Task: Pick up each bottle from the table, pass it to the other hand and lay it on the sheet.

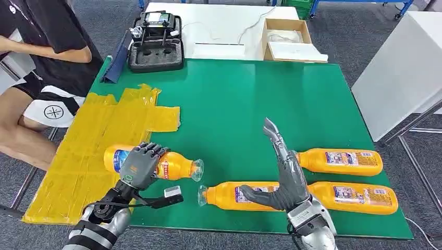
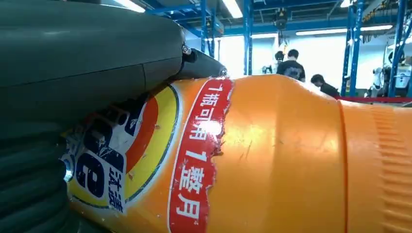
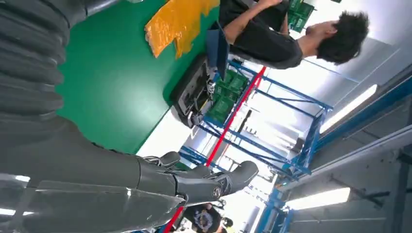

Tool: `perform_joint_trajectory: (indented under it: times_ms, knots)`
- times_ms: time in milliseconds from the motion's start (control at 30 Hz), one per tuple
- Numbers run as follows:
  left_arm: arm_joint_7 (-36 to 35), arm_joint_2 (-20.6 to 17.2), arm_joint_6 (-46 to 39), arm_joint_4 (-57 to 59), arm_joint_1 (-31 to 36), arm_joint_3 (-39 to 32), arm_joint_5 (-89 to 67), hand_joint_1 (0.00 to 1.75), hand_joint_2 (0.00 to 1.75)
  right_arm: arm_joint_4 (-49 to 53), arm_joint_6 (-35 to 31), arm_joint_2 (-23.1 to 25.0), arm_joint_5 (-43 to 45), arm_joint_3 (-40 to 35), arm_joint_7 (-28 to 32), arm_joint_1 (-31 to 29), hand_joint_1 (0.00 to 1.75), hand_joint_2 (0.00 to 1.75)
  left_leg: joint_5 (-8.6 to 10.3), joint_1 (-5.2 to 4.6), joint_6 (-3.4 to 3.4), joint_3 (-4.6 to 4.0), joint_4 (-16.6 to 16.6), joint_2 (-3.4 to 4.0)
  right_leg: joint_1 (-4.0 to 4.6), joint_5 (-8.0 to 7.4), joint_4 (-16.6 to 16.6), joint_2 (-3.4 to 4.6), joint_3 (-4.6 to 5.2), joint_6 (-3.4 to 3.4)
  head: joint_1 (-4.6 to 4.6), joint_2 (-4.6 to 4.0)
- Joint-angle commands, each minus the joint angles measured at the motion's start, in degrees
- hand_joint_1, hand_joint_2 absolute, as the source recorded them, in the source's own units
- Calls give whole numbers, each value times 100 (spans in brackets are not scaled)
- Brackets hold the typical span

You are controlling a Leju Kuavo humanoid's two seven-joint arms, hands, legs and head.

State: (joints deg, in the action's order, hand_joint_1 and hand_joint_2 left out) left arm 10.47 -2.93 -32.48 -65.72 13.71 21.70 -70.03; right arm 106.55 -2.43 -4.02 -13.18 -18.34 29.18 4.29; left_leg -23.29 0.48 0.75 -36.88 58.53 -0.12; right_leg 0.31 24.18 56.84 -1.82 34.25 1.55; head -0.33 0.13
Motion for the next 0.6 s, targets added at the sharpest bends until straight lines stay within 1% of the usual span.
perform_joint_trajectory:
  times_ms: [33, 67, 100, 167, 267, 300, 333, 367, 433, 500, 533, 567, 600]
  knots:
    - [-18, -81, -4, 443, 314, 182, 4, 175, 175, -101, 17, -73, -10, 65, -1, -130, 0, 175, 0, -2, -1, 10, -2, 1, -3, 1, -1, 10, -9, 1, 0, 0]
    - [-177, -129, 155, 498, 353, 202, -185, 175, 175, -105, 47, -91, -16, 46, 15, -140, 0, 175, 1, -2, -1, 8, -2, 1, -3, 0, -1, 8, -7, 1, -2, 0]
    - [-614, -262, 444, 644, 459, 277, -667, 175, 175, -147, 127, -99, -7, 24, 45, -169, 0, 175, -2, -3, -2, 18, -3, 3, -4, 3, -2, 14, -17, 2, 0, 0]
    - [-957, -420, 477, 1319, 781, 311, -1107, 175, 175, -288, 299, -16, 232, 53, 51, -205, 0, 175, -2, -3, -3, 21, -3, 4, -4, 3, -1, 17, -19, 1, -2, 0]
    - [-1002, -584, 524, 2626, 1425, 147, -1054, 175, 175, -557, 438, 2, 304, -92, 111, -279, 0, 175, 4, 1, -5, 23, -9, 3, -2, -2, -7, 13, -23, -1, 0, 0]
    - [-932, -626, 784, 3203, 1719, 99, -975, 175, 175, -688, 470, -26, 276, -193, 125, -309, 0, 175, 5, 4, -5, 17, -7, 5, 2, -5, -6, 14, -16, -2, 0, 0]
    - [-711, -651, 824, 3439, 1846, -26, -753, 175, 175, -806, 476, -33, 235, -251, 156, -345, 0, 175, 4, 4, -7, 27, -9, 10, 1, -5, -6, 24, -23, -3, 0, 0]
    - [-623, -635, 884, 3725, 1977, -217, -504, 175, 175, -918, 493, -21, 253, -285, 168, -384, 0, 175, 4, 6, -6, 17, -6, 7, 5, -5, -7, 15, -17, -3, 0, 0]
    - [-585, -640, 864, 3796, 2021, -232, -482, 175, 175, -951, 496, -19, 257, -294, 171, -399, 0, 175, 5, 6, -7, 22, -8, 8, 5, -6, -8, 18, -21, -3, 0, 0]
    - [-670, -664, 862, 4093, 2201, -300, -464, 175, 175, -1093, 508, 9, 279, -337, 177, -464, 0, 175, 5, 5, -8, 27, -10, 10, 3, -6, -8, 22, -25, -4, 0, 0]
    - [-624, -588, 822, 4368, 2382, -734, -50, 175, 175, -1237, 523, 40, 268, -462, 196, -564, 0, 175, 6, 6, -9, 27, -10, 11, 6, -7, -9, 23, -24, -4, 0, 0]
    - [-1223, -540, 405, 4609, 2558, -1145, 157, 175, 175, -1353, 503, -35, -209, -767, 43, -686, 0, 175, 11, 11, -17, 24, -7, 12, 6, -6, -2, 23, -26, -2, -2, 0]
    - [-1196, -552, 378, 4742, 2653, -1251, 227, 175, 175, -1435, 429, -5, -297, -877, 15, -733, 0, 175, 10, 14, -17, 34, -8, 31, 8, -10, -3, 45, -29, -2, 2, 0]
